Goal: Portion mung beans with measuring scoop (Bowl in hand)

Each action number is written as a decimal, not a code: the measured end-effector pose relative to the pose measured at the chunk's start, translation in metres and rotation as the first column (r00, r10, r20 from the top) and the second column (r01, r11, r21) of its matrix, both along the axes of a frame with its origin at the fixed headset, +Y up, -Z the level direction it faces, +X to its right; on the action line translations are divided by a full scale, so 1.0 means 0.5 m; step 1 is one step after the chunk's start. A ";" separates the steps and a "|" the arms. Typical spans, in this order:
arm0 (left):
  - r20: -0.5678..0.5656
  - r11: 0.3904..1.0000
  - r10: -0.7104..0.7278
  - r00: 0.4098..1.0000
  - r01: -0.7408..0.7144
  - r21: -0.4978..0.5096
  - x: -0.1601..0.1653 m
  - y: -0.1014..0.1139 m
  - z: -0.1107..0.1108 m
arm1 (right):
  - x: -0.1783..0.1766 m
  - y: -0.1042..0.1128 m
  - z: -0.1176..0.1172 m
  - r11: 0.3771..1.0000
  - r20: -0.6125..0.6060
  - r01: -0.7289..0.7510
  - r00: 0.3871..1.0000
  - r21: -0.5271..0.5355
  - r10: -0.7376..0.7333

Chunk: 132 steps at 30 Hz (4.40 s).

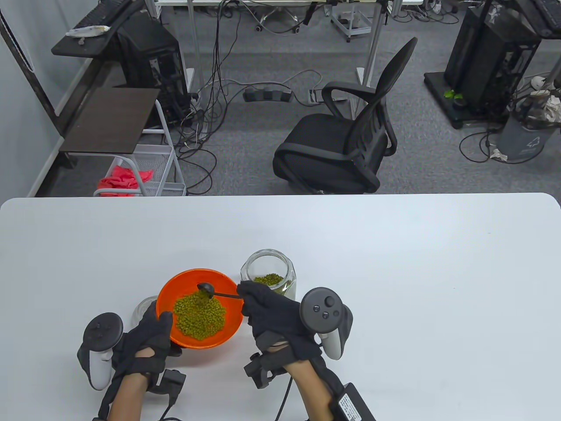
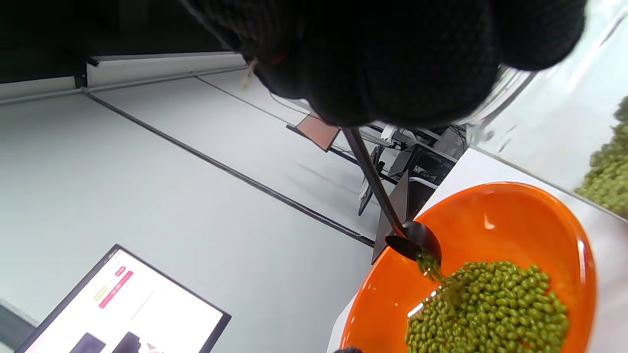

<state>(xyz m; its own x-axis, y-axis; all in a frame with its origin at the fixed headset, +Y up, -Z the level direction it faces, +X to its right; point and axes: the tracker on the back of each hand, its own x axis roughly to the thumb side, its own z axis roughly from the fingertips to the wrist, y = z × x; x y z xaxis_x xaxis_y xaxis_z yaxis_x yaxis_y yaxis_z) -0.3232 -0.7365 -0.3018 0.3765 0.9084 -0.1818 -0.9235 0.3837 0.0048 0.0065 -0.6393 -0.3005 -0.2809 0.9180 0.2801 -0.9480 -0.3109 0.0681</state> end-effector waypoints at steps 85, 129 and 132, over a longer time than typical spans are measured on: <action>-0.011 1.000 0.006 1.000 -0.006 -0.008 -0.003 0.000 0.000 | 0.242 -0.074 -0.033 0.977 0.686 -0.185 0.697 -0.108 0.207; -0.012 1.000 0.019 1.000 -0.020 -0.007 -0.007 0.000 -0.001 | 0.284 -0.207 0.001 0.678 0.518 -0.465 0.438 -0.569 0.735; -0.011 1.000 0.020 1.000 -0.020 -0.007 -0.007 0.000 -0.001 | 0.280 -0.212 -0.003 0.601 0.469 -0.506 0.375 -0.619 0.799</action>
<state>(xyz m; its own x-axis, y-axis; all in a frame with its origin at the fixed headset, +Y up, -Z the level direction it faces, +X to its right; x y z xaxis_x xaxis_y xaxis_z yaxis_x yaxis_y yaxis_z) -0.3266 -0.7363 -0.3024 0.3561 0.9144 -0.1927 -0.9308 0.3652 0.0126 0.1464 -0.7451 -0.3022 -0.7874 0.3255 -0.5235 -0.2512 -0.9449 -0.2097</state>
